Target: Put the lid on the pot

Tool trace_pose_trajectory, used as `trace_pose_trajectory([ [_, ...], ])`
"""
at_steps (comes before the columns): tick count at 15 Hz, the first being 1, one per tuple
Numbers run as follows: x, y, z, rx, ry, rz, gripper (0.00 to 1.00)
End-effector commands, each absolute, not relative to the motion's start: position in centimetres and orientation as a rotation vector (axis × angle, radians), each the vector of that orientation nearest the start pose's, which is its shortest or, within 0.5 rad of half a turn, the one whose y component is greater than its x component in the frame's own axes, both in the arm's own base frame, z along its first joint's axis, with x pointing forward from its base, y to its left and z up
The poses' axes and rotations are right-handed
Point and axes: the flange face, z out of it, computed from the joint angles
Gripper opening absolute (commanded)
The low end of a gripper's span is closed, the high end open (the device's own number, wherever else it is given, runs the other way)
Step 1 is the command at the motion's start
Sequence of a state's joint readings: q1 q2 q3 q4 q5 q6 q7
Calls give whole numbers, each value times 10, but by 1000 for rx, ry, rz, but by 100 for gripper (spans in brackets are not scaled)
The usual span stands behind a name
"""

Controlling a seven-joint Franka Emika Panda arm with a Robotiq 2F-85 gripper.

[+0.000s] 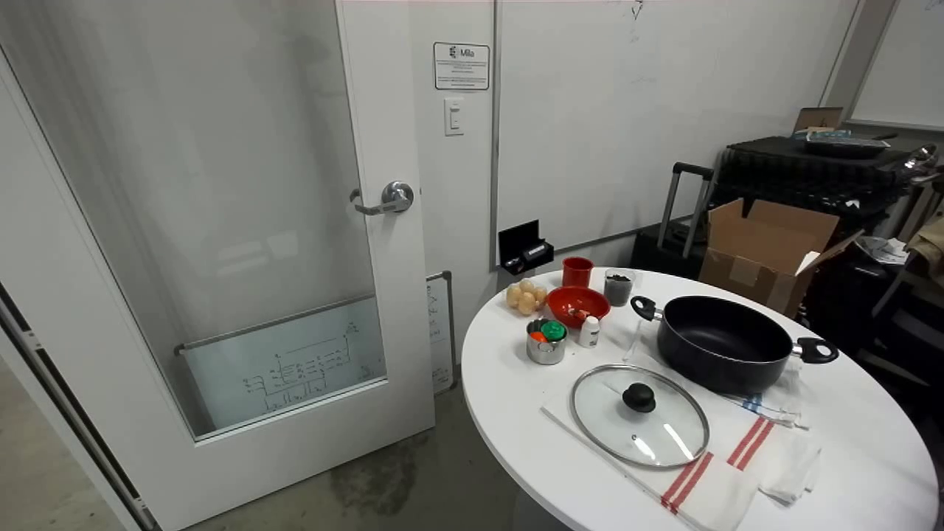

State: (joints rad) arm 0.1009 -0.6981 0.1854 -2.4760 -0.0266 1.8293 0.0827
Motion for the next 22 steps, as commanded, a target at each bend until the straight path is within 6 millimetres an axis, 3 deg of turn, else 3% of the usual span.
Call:
trace_pose_trajectory([
  [1,351,103,505,-3244,-304,-63,100],
  [6,399,106,438,-3191,-392,34,100],
  [14,485,113,287,-3116,-515,210,100],
  [22,559,123,151,-3074,-572,386,100],
])
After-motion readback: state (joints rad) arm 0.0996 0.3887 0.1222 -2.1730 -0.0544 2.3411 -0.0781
